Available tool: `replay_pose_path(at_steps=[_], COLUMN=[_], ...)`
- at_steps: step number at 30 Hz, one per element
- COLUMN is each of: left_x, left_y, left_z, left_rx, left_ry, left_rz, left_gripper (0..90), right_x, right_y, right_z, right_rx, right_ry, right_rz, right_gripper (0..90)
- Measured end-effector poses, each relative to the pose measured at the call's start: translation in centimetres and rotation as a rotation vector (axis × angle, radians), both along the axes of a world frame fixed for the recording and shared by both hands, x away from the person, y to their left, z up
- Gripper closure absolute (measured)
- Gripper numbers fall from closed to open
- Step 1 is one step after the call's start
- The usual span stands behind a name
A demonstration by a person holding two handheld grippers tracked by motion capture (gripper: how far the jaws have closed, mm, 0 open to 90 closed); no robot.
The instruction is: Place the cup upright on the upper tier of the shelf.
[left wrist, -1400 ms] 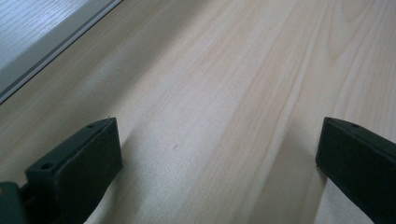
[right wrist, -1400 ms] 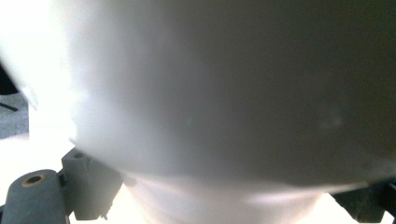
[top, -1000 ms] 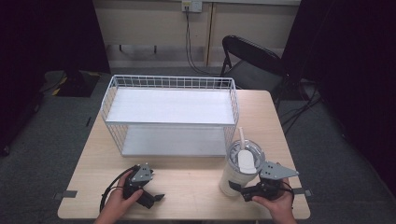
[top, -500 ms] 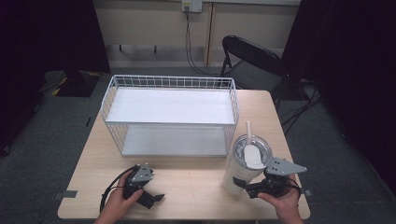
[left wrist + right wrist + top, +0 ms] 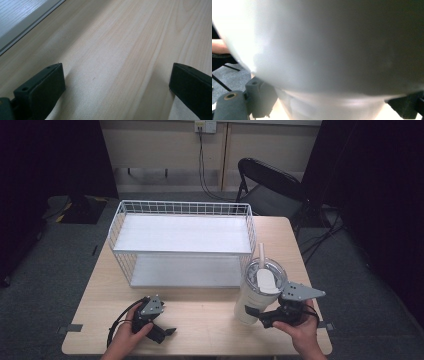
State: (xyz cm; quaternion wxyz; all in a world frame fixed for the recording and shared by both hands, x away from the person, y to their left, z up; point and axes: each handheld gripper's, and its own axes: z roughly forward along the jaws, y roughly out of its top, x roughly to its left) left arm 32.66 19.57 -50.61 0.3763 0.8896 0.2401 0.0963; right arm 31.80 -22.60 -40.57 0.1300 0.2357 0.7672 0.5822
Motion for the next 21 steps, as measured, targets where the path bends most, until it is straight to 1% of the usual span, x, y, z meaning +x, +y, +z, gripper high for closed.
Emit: replay_pose_path(at_steps=[4, 7, 8, 12, 14, 18, 21], left_x=[0.0, 0.0, 0.0, 0.0, 0.0, 0.0, 0.0], left_y=[0.0, 0.0, 0.0, 0.0, 0.0, 0.0, 0.0], left_z=[0.0, 0.0, 0.0, 0.0, 0.0, 0.0, 0.0], left_rx=[0.0, 0.0, 0.0, 0.001, -0.001, 0.001, 0.0], left_ry=[-0.001, 0.0, 0.0, 0.0, 0.0, -0.001, 0.0], left_rz=[0.0, 0.0, 0.0, -0.001, 0.0, -0.001, 0.0], left_gripper=[0.0, 0.0, 0.0, 0.0, 0.0, 0.0, 0.0], right_x=[0.3, 0.6, 0.7, 1.0, 1.0, 1.2, 1.4], right_y=[0.2, 0.3, 0.4, 0.6, 0.8, 1.0, 1.2], right_z=[0.6, 1.1, 1.2, 1.5, 1.8, 2.3, 2.9], right_rx=[-0.002, -0.001, 0.003, 0.012, 0.009, 0.025, 0.02], right_ry=[0.003, 0.016, 0.017, 0.029, 0.028, 0.035, 0.036], right_rz=[-0.008, -0.007, -0.015, -0.006, -0.007, -0.008, -0.013], right_gripper=[11.1, 11.1, 11.1, 11.2, 11.2, 11.2, 11.2])
